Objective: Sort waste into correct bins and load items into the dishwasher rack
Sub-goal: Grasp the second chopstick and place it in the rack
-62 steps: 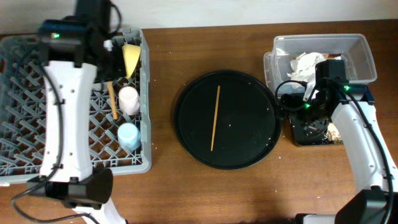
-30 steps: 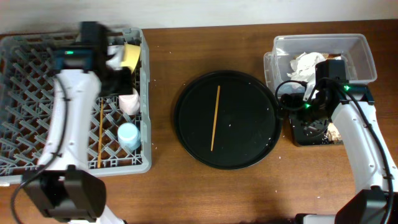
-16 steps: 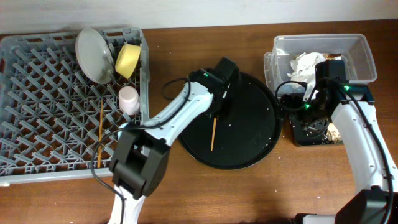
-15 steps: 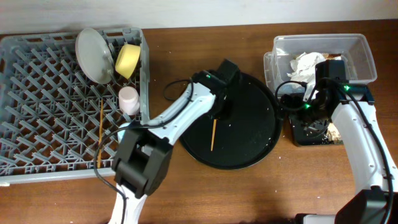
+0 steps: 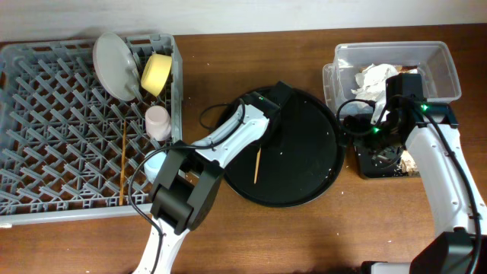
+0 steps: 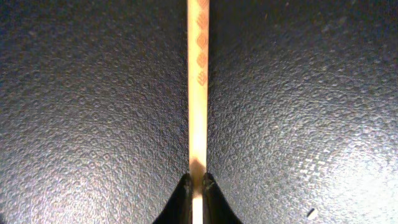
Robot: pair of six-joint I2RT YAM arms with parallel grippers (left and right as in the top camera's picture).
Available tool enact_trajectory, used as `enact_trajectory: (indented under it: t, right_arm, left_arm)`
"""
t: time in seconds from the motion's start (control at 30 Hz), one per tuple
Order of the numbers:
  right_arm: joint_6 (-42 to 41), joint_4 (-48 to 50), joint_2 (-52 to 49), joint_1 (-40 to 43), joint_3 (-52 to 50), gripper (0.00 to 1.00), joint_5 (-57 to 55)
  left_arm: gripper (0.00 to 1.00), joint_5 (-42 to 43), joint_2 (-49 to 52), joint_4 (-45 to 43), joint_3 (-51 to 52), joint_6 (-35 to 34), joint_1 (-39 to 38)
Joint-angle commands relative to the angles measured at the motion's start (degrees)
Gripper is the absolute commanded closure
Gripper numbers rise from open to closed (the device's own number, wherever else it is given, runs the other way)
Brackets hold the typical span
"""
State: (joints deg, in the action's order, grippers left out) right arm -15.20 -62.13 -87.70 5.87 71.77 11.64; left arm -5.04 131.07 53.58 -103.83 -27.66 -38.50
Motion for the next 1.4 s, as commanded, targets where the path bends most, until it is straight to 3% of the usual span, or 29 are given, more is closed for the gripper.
enact_trajectory:
  t: [0.0,0.17,0.2,0.23,0.33,0.37,0.43,0.57,0.63,0.73,0.8,0.93,1.13,1.37]
  right_arm:
    - [-0.07,-0.07,-0.22,0.15,-0.31,0.01,0.15]
    - [-0.07,-0.07,-0.22,0.15,-0.31,0.02,0.15]
    - [-0.07,-0.07,-0.22,0.15,-0.31,0.02,0.15]
    - [-0.07,-0.09,-0.22,0.15,-0.31,0.02,0.15]
    - [-0.07,-0.15,-0.22,0.15,-0.31,0.02,0.15]
    - [-0.07,-0.15,-0.22,0.15,-0.31,0.02,0.15]
    - [-0.07,-0.15,-0.22,0.15,-0.31,0.01,0.15]
    - [-0.04,-0.5,-0.22,0.15,-0.31,0.02,0.13]
    - [-0.04,-0.66,-0.22,0.15,-0.31,0.02,0.13]
    - [-0.04,-0.7,-0.22,0.15,-0.31,0.01,0.13]
    - [-0.04,-0.68,-0.22,0.15,-0.31,0.02,0.13]
    - [-0.02,-0.44,-0.22,0.15,-0.31,0.02,0.11]
    - [-0.02,-0.04,-0.22,0.15,-0.31,0.02,-0.31]
    - [-0.07,-0.04,-0.22,0.15,-0.31,0.02,-0.02]
  left_arm:
    - [0.99,-0.44,2.89,-0.44,-0.15,-0.13,-0.87]
    - [0.99,-0.44,3.23,-0.63,-0.15,-0.13,-0.72]
    - [0.86,-0.42,3.23,-0.63,-0.15,-0.13,-0.72]
    - [0.8,-0.42,3.23,-0.63,-0.15,-0.13,-0.72]
    - [0.76,-0.42,3.23,-0.63,-0.15,-0.13,-0.79]
    - [0.76,-0.42,3.23,-0.63,-0.15,-0.13,-0.87]
    - [0.99,-0.42,3.37,-0.9,-0.15,-0.13,-1.11]
    - [0.99,-0.39,3.15,0.04,-1.49,1.53,-0.9]
    - [0.99,-2.01,1.84,7.91,-8.87,5.29,0.96]
    - [1.0,-6.4,-2.82,22.77,-22.86,5.64,7.28]
    - [1.0,-6.4,-6.56,31.01,-30.4,10.27,13.53]
    - [1.0,-7.82,-11.56,42.27,-31.8,11.15,26.56]
    - [1.0,-7.85,-11.56,42.49,-19.67,20.39,42.95]
    - [1.0,-6.14,-11.52,34.21,-8.83,30.36,46.07]
